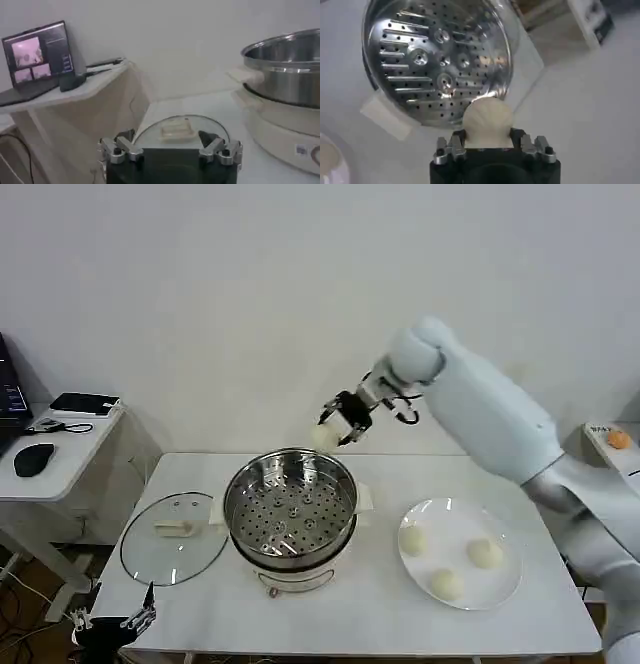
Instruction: Take steamed baozi put them in steamer then cover it.
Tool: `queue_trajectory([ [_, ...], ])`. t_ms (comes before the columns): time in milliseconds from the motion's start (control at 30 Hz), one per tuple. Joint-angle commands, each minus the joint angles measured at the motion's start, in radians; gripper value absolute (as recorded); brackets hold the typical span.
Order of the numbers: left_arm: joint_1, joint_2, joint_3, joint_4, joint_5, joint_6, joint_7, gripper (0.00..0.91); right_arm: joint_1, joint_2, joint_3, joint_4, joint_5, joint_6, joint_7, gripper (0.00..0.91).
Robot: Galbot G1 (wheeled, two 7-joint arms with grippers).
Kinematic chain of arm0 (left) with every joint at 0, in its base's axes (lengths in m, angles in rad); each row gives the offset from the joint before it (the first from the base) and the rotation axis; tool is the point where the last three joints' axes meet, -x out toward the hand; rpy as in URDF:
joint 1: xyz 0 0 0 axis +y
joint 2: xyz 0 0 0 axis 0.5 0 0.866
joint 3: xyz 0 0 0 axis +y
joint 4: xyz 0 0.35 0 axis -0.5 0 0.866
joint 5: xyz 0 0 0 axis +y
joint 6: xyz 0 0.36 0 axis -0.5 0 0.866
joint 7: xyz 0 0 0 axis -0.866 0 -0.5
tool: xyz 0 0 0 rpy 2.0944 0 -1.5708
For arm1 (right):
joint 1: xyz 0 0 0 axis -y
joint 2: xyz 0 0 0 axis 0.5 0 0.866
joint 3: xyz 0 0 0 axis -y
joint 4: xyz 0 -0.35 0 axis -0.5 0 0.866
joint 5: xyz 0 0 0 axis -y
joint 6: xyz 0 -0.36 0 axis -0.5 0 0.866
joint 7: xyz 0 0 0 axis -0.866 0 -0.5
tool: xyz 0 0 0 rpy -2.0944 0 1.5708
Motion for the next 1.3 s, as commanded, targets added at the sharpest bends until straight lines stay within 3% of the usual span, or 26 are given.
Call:
queue_trajectory([
  [33, 0.001, -0.003, -0.006, 0.006, -0.003, 0.003, 0.001, 0.907, 0.027, 0.061, -0.076, 0.053, -0.094, 0.119, -0.015, 0.625],
  [300, 0.008, -0.010, -0.010, -0.007, -0.019, 0.012, 0.008, 0.907, 0.001, 0.076, -0.091, 0.093, -0.301, 0.177, 0.029, 0.625],
  [700, 0.010, -0.030, 0.002, -0.018, -0.020, 0.018, 0.013, 0.907, -0.072, 0.168, -0.082, -0.056, -0.437, 0.190, 0.095, 0.625],
  [1300, 0.012, -0.032, -0.004, 0.005, -0.019, 0.017, 0.009, 0.907, -0.122, 0.259, -0.075, -0.197, -0.452, 0.174, 0.194, 0.625],
])
